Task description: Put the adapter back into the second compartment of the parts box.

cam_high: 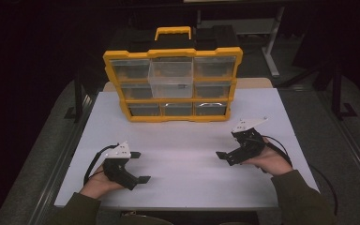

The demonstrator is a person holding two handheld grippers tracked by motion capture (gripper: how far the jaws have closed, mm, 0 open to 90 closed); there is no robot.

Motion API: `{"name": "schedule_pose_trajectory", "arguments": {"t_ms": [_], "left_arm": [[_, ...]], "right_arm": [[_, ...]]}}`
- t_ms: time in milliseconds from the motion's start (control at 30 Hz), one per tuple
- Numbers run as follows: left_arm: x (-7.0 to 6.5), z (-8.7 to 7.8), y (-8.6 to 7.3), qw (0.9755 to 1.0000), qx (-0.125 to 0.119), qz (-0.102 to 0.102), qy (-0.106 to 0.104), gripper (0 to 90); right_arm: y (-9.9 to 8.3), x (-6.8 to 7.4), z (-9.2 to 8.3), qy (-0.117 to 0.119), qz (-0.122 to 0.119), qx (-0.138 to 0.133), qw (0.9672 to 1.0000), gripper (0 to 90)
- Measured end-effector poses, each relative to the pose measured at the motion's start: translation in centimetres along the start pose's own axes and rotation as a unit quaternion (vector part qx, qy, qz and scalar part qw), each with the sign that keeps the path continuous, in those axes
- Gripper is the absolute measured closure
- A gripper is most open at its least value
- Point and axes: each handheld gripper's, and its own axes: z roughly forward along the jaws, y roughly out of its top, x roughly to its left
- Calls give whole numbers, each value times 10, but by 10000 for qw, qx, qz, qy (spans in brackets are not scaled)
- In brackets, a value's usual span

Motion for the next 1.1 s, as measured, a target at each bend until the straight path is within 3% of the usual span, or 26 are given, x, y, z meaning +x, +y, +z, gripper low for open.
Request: {"name": "schedule_pose_trajectory", "arguments": {"t_ms": [567, 833, 1100], "left_arm": [[0, -1, -1, 10000, -1, 10, 35, 0], [1, -2, -1, 10000, -19, 6, 45, 0], [1, -2, -1, 10000, -2, 32, 59, 0]], "right_arm": [[-48, 3, -3, -99, 212, -291, 9993, 1], [-67, 6, -1, -165, 282, -110, 9994, 3], [-70, 7, 1, -196, 236, -64, 9995, 3]]}}
